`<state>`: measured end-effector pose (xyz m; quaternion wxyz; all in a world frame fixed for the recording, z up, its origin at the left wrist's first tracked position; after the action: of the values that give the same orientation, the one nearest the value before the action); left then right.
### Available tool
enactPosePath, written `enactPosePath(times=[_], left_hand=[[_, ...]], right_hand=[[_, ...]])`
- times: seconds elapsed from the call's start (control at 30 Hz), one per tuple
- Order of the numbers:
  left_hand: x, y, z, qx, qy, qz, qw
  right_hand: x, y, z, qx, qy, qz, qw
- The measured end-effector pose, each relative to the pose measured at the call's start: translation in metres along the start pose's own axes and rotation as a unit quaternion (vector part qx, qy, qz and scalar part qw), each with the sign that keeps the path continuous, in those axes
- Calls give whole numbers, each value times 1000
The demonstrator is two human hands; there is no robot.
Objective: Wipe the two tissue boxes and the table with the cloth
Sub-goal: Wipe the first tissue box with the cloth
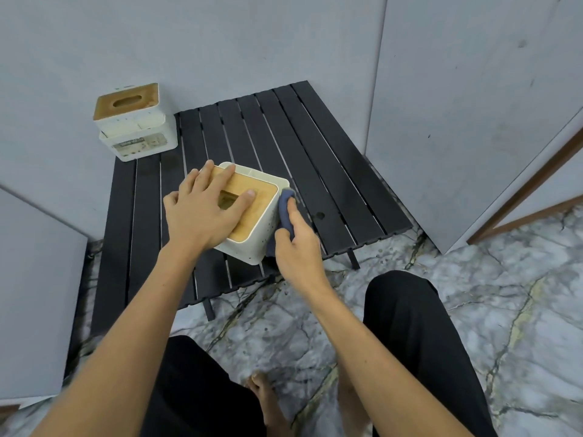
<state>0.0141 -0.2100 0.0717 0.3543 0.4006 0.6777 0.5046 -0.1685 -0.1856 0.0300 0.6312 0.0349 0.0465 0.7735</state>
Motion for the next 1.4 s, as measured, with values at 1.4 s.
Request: enactPosePath(times=[1.4], left_hand=[[5, 4, 0, -30, 16, 25, 999]], right_hand=[[-13, -9, -20, -28, -13, -10, 999]])
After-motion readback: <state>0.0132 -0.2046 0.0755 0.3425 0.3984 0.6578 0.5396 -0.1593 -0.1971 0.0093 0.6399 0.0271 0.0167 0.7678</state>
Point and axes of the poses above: each hand's wrist, its own x-axis away from the middle knuckle, its own y-axis out of the back of the hand, z = x × y, the point moved 5 cm from there along -x, towards the middle knuckle, and after that the axes turned 9 degrees about y, right-handed, at the moved point
